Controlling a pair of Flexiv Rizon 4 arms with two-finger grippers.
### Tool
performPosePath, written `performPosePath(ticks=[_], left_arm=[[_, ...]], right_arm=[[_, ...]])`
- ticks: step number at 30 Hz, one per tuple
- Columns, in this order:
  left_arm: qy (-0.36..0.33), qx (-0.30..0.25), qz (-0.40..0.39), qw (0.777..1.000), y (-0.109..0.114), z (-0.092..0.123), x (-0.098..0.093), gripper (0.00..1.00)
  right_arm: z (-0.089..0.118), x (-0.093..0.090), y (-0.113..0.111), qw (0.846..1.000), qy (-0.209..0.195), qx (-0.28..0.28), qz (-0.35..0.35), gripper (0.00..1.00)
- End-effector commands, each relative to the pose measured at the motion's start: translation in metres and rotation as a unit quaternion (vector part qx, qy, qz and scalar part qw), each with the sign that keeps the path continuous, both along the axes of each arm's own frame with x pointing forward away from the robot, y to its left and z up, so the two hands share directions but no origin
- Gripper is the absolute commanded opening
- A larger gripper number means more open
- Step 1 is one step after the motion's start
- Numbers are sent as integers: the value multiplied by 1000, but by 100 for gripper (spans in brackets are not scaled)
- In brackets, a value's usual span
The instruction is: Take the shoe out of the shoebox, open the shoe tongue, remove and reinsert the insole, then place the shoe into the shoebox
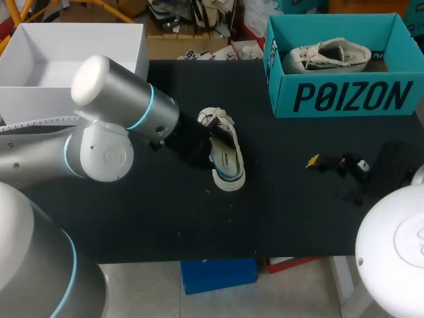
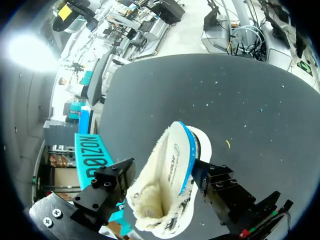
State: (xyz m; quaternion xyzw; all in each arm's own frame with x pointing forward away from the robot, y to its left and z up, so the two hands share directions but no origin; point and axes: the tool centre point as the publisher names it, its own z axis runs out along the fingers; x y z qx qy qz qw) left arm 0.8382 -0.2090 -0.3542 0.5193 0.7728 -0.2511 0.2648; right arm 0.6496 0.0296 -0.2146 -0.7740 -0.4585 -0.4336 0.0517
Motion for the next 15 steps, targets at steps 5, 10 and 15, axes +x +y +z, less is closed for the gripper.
performPosePath(ticks=[5,10,15], left_arm=[[-7,3,-5,1000,2,-4,-5,32],[-13,12,-10,1000,-1,-5,-4,0],[-17,21,-16,1000,-2,-7,-5,0]], right_arm=[[-2,-1,-5,998,39,20,42,100],[-2,-1,-5,998,39,20,42,100],[-2,-1,-5,998,39,20,42,100]])
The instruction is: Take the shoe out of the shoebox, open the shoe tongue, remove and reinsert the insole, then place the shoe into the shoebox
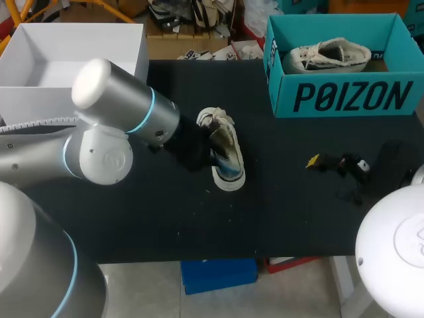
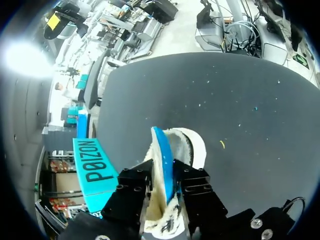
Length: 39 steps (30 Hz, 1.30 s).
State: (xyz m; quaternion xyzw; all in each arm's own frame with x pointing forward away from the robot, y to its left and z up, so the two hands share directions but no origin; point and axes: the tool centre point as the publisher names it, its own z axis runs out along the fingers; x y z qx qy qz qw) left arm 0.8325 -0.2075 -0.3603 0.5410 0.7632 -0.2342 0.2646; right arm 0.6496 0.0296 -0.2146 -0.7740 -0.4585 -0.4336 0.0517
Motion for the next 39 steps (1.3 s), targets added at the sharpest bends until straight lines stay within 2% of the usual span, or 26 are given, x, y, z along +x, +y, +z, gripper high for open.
performPosePath(ticks=[1,6,11,20,30,39], left_arm=[[-1,5,1,1000,-4,-1,1,0],[-16,10,-2,1000,-10,6,2,0],[-24,0,-8,1000,-12,19,-6,0],[-19,19,-6,1000,-14,4,-10,0],[-37,48,10,998,-16,-7,6,0],[-45,53,25,997,-20,-6,21,0]], right_arm=[[-2,-1,-5,998,39,20,42,100],[-2,-1,-5,998,39,20,42,100],[-2,-1,-5,998,39,20,42,100],[-2,-1,-5,998,39,20,42,100],[-2,-1,-5,998,39,20,42,100],[-2,-1,-5,998,39,20,42,100]])
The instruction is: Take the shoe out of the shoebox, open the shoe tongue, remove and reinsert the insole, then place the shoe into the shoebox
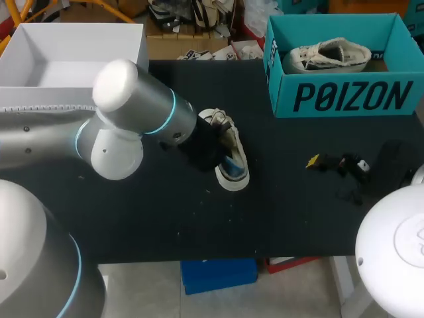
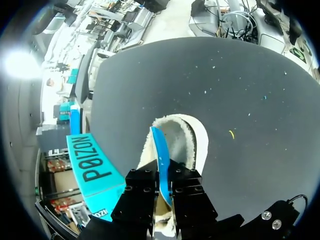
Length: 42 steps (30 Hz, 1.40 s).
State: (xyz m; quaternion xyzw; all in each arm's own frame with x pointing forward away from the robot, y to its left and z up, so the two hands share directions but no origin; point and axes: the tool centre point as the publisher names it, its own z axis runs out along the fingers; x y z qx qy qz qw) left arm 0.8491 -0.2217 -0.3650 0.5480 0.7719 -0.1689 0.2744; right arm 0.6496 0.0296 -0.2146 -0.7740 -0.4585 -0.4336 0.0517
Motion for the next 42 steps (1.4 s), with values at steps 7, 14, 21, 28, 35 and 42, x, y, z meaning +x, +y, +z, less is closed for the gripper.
performPosePath(ticks=[7,14,21,28,35,42], left_arm=[[-7,20,13,1000,-8,-10,9,0],[-8,26,15,1000,-9,-12,9,0],[9,32,-1,999,-15,-23,-6,0],[40,20,-16,999,-15,-23,-16,66],[62,-29,-37,997,1,13,-28,100],[46,2,-49,998,15,25,-28,40]], right_arm=[[-2,-1,-5,998,39,20,42,100],[-2,-1,-5,998,39,20,42,100],[-2,-1,-5,998,39,20,42,100],[-2,-1,-5,998,39,20,42,100],[-2,-1,-5,998,39,20,42,100],[-2,-1,-5,998,39,20,42,100]])
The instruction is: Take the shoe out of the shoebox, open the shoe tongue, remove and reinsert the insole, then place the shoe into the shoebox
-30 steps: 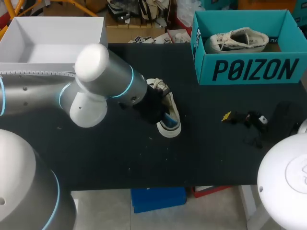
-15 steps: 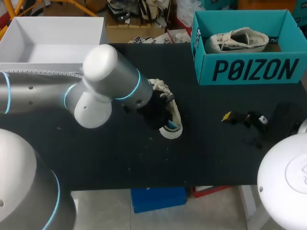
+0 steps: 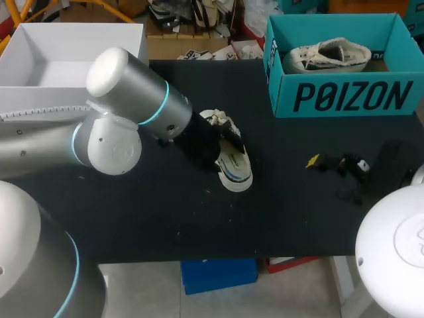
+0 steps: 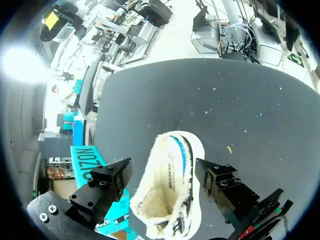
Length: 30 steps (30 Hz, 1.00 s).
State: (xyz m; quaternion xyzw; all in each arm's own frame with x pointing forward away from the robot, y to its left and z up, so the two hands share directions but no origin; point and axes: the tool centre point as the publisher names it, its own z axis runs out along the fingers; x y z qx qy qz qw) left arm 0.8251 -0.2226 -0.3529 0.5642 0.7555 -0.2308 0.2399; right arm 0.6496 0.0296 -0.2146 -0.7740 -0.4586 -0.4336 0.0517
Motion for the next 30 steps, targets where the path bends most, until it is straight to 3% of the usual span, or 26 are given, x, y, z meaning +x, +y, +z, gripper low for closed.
performPosePath(ticks=[1,2,3,12,21,30], left_arm=[[-12,37,-8,999,17,9,-3,27],[-8,42,-10,999,17,6,-3,7],[-10,50,-12,999,16,3,-3,0],[-25,110,-27,993,6,-9,2,0],[-21,136,-29,990,-8,-20,9,0],[-14,168,-52,984,-10,-34,1,0]], right_arm=[[-2,-1,-5,998,39,20,42,100],[-2,-1,-5,998,39,20,42,100],[-2,-1,-5,998,39,20,42,100],[-2,-1,-5,998,39,20,42,100],[-2,-1,-5,998,39,20,42,100],[-2,-1,-5,998,39,20,42,100]])
